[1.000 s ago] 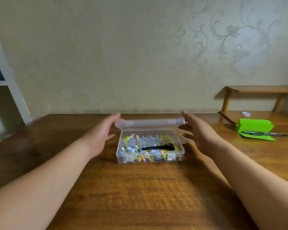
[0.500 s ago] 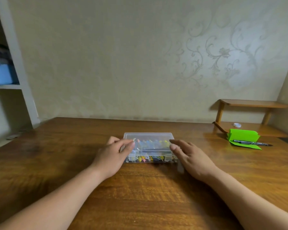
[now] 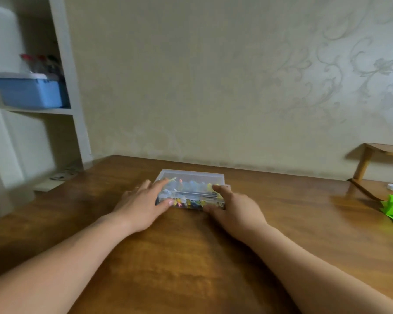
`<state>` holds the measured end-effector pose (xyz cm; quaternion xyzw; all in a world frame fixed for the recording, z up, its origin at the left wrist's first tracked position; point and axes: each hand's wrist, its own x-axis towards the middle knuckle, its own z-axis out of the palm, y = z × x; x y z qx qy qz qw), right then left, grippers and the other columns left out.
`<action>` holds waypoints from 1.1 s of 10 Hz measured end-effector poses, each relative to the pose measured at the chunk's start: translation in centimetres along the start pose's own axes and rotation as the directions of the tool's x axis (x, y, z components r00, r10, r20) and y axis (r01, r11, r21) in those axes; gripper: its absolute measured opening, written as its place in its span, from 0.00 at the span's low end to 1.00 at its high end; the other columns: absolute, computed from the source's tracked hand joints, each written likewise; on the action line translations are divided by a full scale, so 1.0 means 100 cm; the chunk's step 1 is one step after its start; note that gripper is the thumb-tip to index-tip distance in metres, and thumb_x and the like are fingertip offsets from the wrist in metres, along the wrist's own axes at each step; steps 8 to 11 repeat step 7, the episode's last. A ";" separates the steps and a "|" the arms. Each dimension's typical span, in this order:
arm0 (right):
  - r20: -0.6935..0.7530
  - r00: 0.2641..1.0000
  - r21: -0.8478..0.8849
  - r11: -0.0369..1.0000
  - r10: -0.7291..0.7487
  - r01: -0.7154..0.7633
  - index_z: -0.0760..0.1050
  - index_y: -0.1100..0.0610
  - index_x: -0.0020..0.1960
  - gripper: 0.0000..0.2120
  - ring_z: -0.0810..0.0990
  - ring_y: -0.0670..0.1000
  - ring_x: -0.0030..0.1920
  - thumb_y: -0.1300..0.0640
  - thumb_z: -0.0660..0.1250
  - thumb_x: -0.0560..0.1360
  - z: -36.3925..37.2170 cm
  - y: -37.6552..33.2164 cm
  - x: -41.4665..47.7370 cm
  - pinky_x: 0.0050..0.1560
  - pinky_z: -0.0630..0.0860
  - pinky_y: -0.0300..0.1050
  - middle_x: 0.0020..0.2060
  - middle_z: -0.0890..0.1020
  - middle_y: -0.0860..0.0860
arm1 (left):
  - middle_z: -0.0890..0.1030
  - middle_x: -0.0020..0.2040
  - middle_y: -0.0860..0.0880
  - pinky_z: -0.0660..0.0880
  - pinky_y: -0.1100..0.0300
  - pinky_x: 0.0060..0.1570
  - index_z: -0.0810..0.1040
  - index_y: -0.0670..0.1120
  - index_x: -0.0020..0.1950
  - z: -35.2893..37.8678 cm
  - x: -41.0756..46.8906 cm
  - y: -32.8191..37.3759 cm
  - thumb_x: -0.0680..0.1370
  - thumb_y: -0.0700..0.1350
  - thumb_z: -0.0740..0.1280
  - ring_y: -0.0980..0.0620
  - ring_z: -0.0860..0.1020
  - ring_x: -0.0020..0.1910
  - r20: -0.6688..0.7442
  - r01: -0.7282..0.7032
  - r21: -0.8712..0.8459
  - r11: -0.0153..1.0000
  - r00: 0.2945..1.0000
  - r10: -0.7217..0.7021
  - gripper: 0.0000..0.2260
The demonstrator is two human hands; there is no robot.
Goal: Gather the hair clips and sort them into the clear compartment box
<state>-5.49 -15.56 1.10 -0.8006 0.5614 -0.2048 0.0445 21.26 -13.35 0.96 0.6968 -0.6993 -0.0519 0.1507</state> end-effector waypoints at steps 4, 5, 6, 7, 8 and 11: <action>-0.028 1.000 0.028 1.000 -0.007 0.008 0.61 0.42 0.82 0.33 0.76 0.58 0.70 0.31 0.59 0.81 0.087 -0.067 0.160 0.68 0.73 0.55 0.70 0.79 0.53 | 0.63 0.85 0.45 0.63 0.38 0.78 0.54 0.63 0.86 -0.007 0.135 -0.125 0.88 0.63 0.55 0.40 0.62 0.84 -0.019 0.142 -0.043 0.989 0.990 -0.143 0.27; -0.021 1.000 0.028 1.000 0.008 -0.007 0.60 0.41 0.82 0.33 0.75 0.58 0.71 0.31 0.58 0.81 0.090 -0.069 0.167 0.70 0.71 0.57 0.71 0.77 0.53 | 0.61 0.86 0.46 0.62 0.38 0.79 0.53 0.64 0.86 -0.002 0.143 -0.132 0.87 0.64 0.55 0.41 0.59 0.86 -0.025 0.132 -0.050 0.990 0.991 -0.134 0.27; -0.006 1.000 0.054 0.998 0.017 -0.017 0.55 0.41 0.84 0.35 0.73 0.58 0.73 0.31 0.57 0.81 0.086 -0.069 0.164 0.75 0.64 0.61 0.72 0.76 0.53 | 0.59 0.87 0.48 0.62 0.39 0.80 0.47 0.66 0.86 -0.002 0.145 -0.134 0.86 0.66 0.56 0.42 0.59 0.86 -0.042 0.139 -0.090 0.986 0.989 -0.143 0.31; -0.006 0.998 0.069 0.996 0.055 -0.055 0.43 0.45 0.86 0.44 0.72 0.57 0.74 0.27 0.56 0.79 0.079 -0.073 0.152 0.79 0.59 0.64 0.74 0.74 0.54 | 0.51 0.89 0.49 0.56 0.36 0.82 0.35 0.66 0.86 -0.003 0.137 -0.128 0.82 0.70 0.61 0.41 0.54 0.87 -0.100 0.177 -0.138 0.975 0.976 -0.191 0.42; -0.006 0.998 0.069 0.996 0.055 -0.055 0.43 0.45 0.86 0.44 0.72 0.57 0.74 0.27 0.56 0.79 0.079 -0.073 0.152 0.79 0.59 0.64 0.74 0.74 0.54 | 0.51 0.89 0.49 0.56 0.36 0.82 0.35 0.66 0.86 -0.003 0.137 -0.128 0.82 0.70 0.61 0.41 0.54 0.87 -0.100 0.177 -0.138 0.975 0.976 -0.191 0.42; -0.006 0.998 0.069 0.996 0.055 -0.055 0.43 0.45 0.86 0.44 0.72 0.57 0.74 0.27 0.56 0.79 0.079 -0.073 0.152 0.79 0.59 0.64 0.74 0.74 0.54 | 0.51 0.89 0.49 0.56 0.36 0.82 0.35 0.66 0.86 -0.003 0.137 -0.128 0.82 0.70 0.61 0.41 0.54 0.87 -0.100 0.177 -0.138 0.975 0.976 -0.191 0.42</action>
